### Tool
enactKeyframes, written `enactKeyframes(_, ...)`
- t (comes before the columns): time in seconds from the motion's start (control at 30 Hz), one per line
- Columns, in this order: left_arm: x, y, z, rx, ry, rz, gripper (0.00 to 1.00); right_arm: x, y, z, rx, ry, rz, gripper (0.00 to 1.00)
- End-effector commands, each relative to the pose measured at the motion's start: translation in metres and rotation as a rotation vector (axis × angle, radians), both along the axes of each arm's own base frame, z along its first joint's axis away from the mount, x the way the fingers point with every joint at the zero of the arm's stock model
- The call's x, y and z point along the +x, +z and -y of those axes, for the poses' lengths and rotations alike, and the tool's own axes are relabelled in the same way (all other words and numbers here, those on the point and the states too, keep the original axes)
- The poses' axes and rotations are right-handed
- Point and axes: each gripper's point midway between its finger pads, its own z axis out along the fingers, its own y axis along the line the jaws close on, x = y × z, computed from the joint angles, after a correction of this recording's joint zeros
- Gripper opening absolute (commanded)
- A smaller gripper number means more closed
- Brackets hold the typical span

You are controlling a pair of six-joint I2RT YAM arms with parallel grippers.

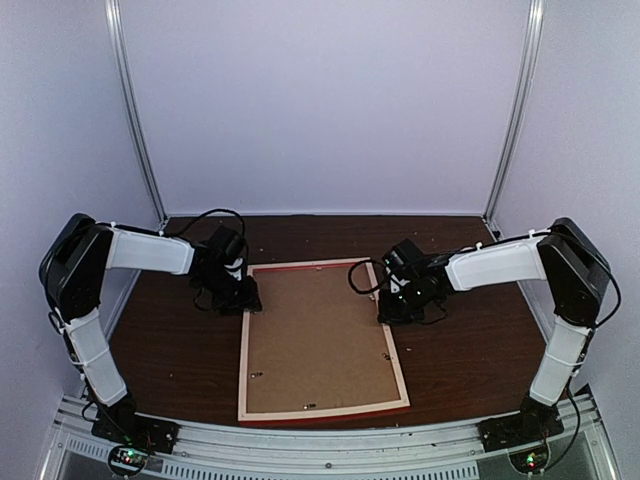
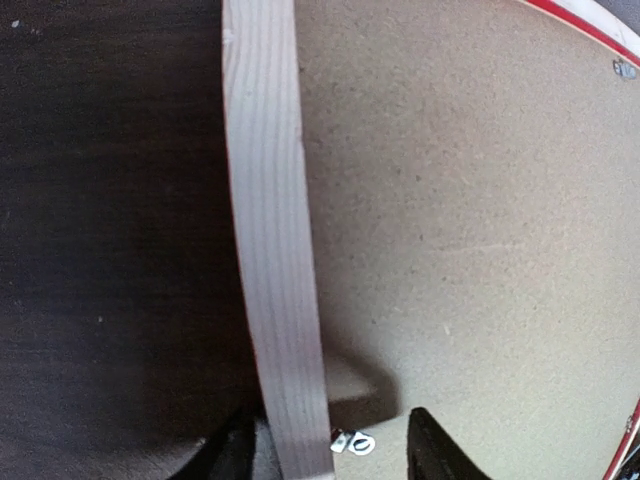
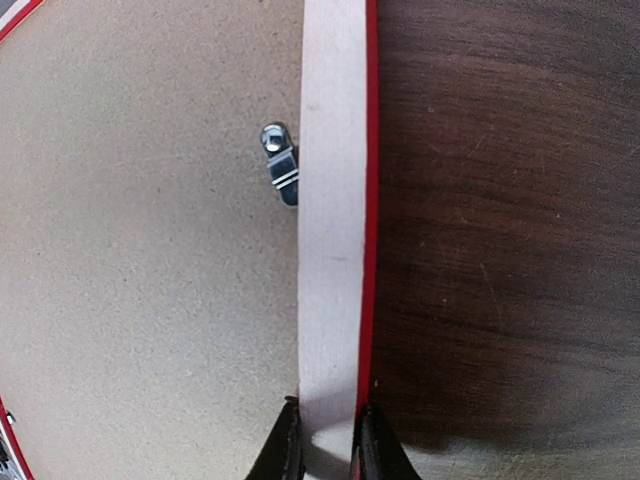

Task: Put the photo into the frame
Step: Press the fastener onto the backboard, then position the photo frame at the center of the board.

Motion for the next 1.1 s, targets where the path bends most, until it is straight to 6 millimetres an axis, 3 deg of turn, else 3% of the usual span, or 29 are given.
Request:
enactKeyframes(0.0,0.008,0.02,-0.002,-0.004,-0.002,0.043,0.58,-0.007,-0.025,0.008,-0.037,-0.011,-0.077,0.03)
enactKeyframes(0.23,0.002,0.037,0.006,-0.064,-0.07,0.065,0.75,0.005,-0.025,0.018,-0.025,-0.061,-0.076,0.0)
enactKeyframes(0.43,-0.021,0.031,0.018,-0.148,-0.141,0.037,0.84,0.021,-0.03,0.026,0.034,-0.129,-0.084,0.0)
enactKeyframes(0.77,-0.054,0.022,0.012,-0.08,-0.289,0.036,0.89,0.042,-0.027,0.051,0.055,-0.22,-0.062,0.0)
enactKeyframes(1.07,-0.057,0.021,0.016,-0.06,-0.408,0.069,0.91,0.038,-0.019,0.054,0.02,-0.118,-0.066,0.0)
